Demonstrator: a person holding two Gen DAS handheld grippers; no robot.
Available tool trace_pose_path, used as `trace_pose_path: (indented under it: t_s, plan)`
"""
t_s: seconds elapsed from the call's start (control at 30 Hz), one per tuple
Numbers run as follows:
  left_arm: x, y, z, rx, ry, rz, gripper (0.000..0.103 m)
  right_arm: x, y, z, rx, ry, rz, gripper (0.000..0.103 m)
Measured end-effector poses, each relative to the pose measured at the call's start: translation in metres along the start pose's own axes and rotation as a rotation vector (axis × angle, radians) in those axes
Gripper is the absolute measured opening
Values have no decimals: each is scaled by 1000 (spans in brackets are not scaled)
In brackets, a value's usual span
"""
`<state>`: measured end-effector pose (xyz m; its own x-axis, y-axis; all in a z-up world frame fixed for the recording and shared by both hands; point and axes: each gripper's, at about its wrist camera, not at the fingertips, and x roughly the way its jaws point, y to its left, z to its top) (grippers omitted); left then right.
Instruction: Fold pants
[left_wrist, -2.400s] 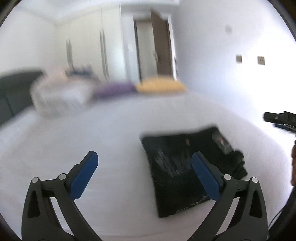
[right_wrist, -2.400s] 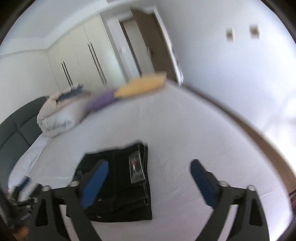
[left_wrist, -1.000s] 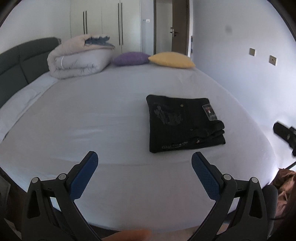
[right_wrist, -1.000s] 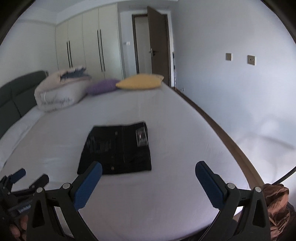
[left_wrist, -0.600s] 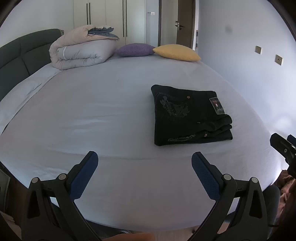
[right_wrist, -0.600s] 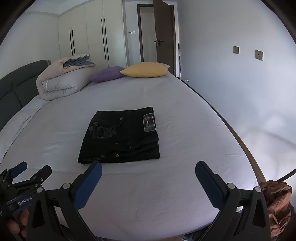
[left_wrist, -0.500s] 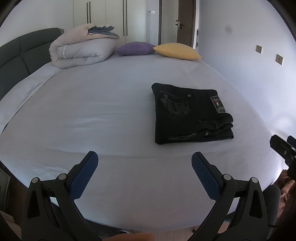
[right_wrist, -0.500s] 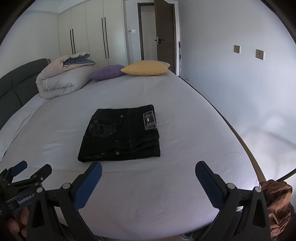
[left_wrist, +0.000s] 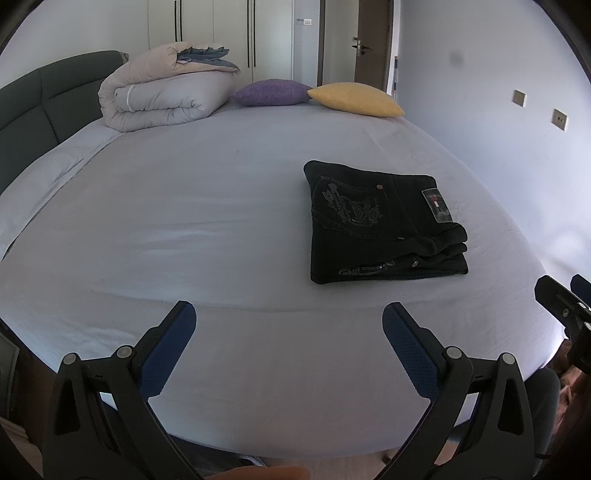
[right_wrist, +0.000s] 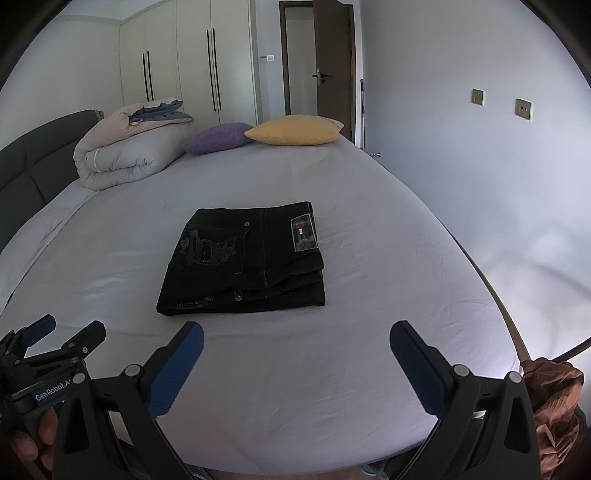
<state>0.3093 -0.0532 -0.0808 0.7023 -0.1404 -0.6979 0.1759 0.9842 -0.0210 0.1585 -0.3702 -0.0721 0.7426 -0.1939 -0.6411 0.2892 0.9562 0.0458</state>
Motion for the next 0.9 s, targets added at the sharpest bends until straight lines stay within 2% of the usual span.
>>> trace_pose_path:
  t_s: [0.9]
  plan:
    - [0,0,-1,1,-1,2,103,-2,2,-3,3,2,-1,103]
